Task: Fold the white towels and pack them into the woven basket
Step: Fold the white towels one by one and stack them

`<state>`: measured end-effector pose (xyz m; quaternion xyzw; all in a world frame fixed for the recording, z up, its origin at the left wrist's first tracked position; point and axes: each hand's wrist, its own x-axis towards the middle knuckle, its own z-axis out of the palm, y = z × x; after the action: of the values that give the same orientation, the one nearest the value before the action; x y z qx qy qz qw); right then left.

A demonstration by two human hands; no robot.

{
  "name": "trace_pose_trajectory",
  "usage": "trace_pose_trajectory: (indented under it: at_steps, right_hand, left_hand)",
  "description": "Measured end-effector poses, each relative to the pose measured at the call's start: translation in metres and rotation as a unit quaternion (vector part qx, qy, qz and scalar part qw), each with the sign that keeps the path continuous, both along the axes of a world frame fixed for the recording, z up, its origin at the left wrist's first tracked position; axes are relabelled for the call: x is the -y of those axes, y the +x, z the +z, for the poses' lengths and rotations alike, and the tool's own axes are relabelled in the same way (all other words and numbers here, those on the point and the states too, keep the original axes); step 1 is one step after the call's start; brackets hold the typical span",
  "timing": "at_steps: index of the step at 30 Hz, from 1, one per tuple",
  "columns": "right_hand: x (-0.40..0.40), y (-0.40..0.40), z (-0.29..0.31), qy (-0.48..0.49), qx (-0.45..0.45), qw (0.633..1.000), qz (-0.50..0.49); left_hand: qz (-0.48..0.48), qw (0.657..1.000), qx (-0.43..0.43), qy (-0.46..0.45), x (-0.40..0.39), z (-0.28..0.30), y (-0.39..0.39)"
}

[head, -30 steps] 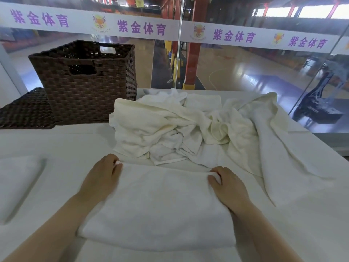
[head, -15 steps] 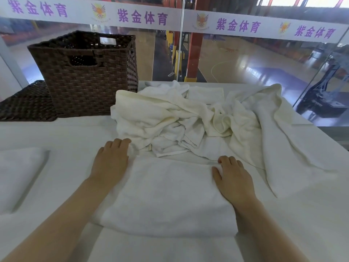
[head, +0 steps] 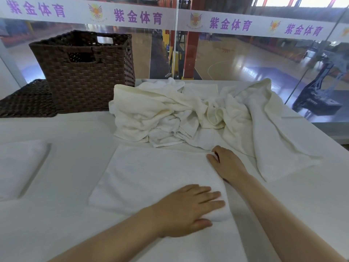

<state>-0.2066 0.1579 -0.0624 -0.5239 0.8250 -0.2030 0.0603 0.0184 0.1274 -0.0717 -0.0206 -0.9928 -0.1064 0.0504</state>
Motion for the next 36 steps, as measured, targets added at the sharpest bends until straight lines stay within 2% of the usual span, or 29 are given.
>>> trace_pose_trajectory:
  at_steps: [6, 12, 15, 20, 22, 24, 26, 28, 29, 31, 33, 36]
  right_hand:
    - [0.002, -0.001, 0.000, 0.017, -0.008, 1.000, 0.002]
    - [0.002, -0.002, 0.002, 0.024, 0.005, 1.000, -0.008]
    - [0.000, -0.001, 0.006, 0.042, 0.027, 0.998, -0.033]
    - [0.008, -0.003, 0.013, 0.157, 0.006, 0.987, -0.032]
    - [0.009, -0.003, 0.013, 0.135, 0.035, 0.990, -0.024]
    - [0.008, -0.003, 0.013, 0.081, 0.089, 0.992, -0.032]
    - [0.009, -0.003, 0.016, 0.077, 0.118, 0.989, -0.036]
    - [0.011, -0.003, 0.023, 0.095, 0.163, 0.981, -0.042]
    - [0.012, -0.003, 0.029, 0.087, 0.207, 0.973, -0.050]
    - [0.015, -0.001, 0.046, 0.035, 0.327, 0.942, -0.068]
    - [0.018, 0.003, 0.066, -0.014, 0.426, 0.902, -0.067]
    - [0.030, 0.016, 0.092, -0.026, 0.471, 0.881, -0.036]
  left_hand:
    - [0.000, 0.999, 0.033, -0.042, -0.004, -0.001, 0.002]
    - [0.026, 0.989, -0.033, -0.141, -0.029, 0.005, -0.020]
    - [0.038, 0.982, 0.002, -0.183, -0.042, 0.010, -0.032]
    - [0.068, 0.960, 0.066, -0.265, -0.051, 0.017, -0.038]
    - [0.078, 0.958, 0.054, -0.272, -0.051, 0.020, -0.035]
    - [0.096, 0.965, 0.031, -0.241, -0.048, 0.025, -0.032]
    - [0.101, 0.980, -0.011, -0.172, -0.042, 0.028, -0.029]
    - [0.126, 0.990, -0.064, -0.014, -0.037, 0.036, -0.022]
    - [0.149, 0.983, -0.090, 0.065, -0.035, 0.040, -0.018]
    - [0.201, 0.949, -0.125, 0.209, -0.032, 0.047, -0.008]
    - [0.247, 0.889, -0.174, 0.345, -0.028, 0.054, 0.003]
    - [0.307, 0.812, -0.222, 0.444, -0.019, 0.062, 0.019]
